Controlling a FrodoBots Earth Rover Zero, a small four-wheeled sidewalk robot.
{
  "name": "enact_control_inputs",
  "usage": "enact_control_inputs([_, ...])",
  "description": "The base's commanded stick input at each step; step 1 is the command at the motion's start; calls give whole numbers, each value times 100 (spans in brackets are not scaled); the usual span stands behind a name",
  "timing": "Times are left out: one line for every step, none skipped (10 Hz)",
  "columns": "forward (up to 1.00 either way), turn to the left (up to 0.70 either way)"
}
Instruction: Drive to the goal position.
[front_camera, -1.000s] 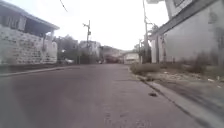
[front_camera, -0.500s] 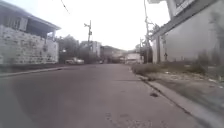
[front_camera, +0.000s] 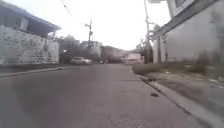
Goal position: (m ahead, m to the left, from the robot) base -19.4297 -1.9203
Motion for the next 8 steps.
enact_control_inputs([0, 100])
enact_control_inputs([0, 100])
enact_control_inputs([0, 100])
enact_control_inputs([0, 100])
enact_control_inputs([0, 100])
enact_control_inputs([0, 100])
enact_control_inputs([0, 100])
enact_control_inputs([0, 100])
